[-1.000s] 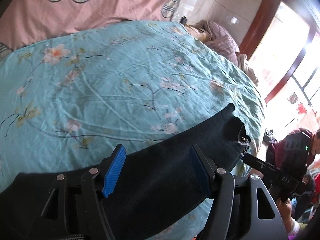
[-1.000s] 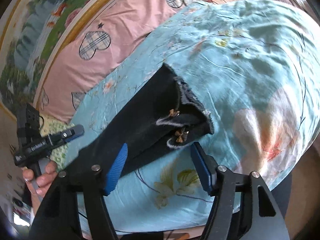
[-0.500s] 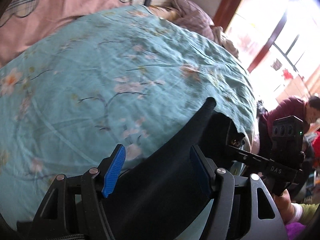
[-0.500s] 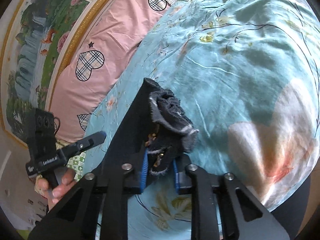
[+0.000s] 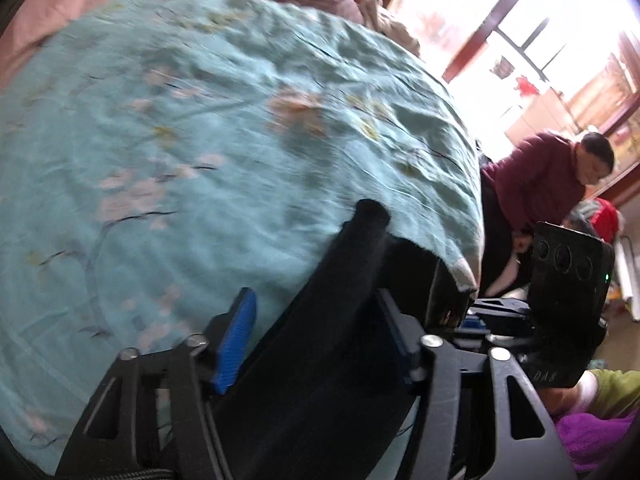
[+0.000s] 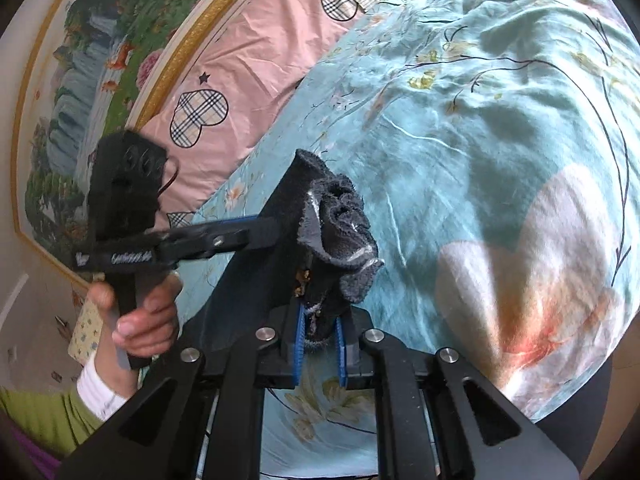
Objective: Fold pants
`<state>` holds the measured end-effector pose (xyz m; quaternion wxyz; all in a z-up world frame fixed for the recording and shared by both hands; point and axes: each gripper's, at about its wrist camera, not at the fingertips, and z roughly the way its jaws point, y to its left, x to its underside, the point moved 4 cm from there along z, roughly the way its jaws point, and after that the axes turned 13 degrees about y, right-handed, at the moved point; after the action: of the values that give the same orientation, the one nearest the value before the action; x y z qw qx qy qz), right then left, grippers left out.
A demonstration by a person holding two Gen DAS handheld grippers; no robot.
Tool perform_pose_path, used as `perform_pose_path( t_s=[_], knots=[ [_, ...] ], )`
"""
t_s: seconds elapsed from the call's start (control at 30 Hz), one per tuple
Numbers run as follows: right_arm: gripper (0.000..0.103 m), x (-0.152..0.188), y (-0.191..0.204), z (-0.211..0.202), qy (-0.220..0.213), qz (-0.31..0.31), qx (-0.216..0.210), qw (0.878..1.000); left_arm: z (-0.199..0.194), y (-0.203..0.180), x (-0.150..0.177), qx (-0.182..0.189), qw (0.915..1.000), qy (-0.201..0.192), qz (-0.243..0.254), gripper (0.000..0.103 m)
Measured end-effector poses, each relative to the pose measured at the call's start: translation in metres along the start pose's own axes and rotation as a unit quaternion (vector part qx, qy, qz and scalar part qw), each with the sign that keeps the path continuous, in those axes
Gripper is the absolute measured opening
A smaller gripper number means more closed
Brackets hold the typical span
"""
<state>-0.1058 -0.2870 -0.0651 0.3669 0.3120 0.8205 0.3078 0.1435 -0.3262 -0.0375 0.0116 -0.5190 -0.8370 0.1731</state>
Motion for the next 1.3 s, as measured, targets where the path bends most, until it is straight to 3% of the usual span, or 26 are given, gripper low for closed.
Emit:
perform_pose_path(
  t_s=[0.13,0.2,0.27,0.5,0.73,1.03,1.3],
  knots=[
    [0.014,-0.001,0.003,0.0,0.0,-0.008,0.005,1.0,0.016,-0.003,-0.011,0.017,0.9997,0.015,0.012,0.038],
    [0.014,-0.001,0.004,0.001,0.0,-0.012,0.009,1.0,0.014,-0.002,-0.012,0.038,0.9992,0.011,0.009,0.013],
    [0.014,0.0,0.005,0.001,-0.001,-0.017,0.011,1.0,0.01,0.0,-0.012,0.05,0.9988,0.002,0.0,0.011],
    [0.014,-0.005,0.025,-0.008,-0.014,-0.051,-0.011,0.999,-0.034,-0.008,0.009,0.055,0.9963,-0.066,0.006,0.01],
    [0.014,-0.013,0.07,-0.013,-0.015,-0.106,-0.085,0.991,-0.09,-0.01,0.042,0.054,0.9897,-0.133,-0.001,0.01],
    [0.014,-0.007,0.132,0.012,0.027,-0.171,-0.152,0.973,-0.139,0.006,0.109,0.041,0.9781,-0.201,-0.037,0.01],
    [0.014,0.008,0.162,0.052,0.082,-0.188,-0.175,0.963,-0.145,0.046,0.169,0.061,0.9647,-0.233,-0.106,0.01]
  ],
)
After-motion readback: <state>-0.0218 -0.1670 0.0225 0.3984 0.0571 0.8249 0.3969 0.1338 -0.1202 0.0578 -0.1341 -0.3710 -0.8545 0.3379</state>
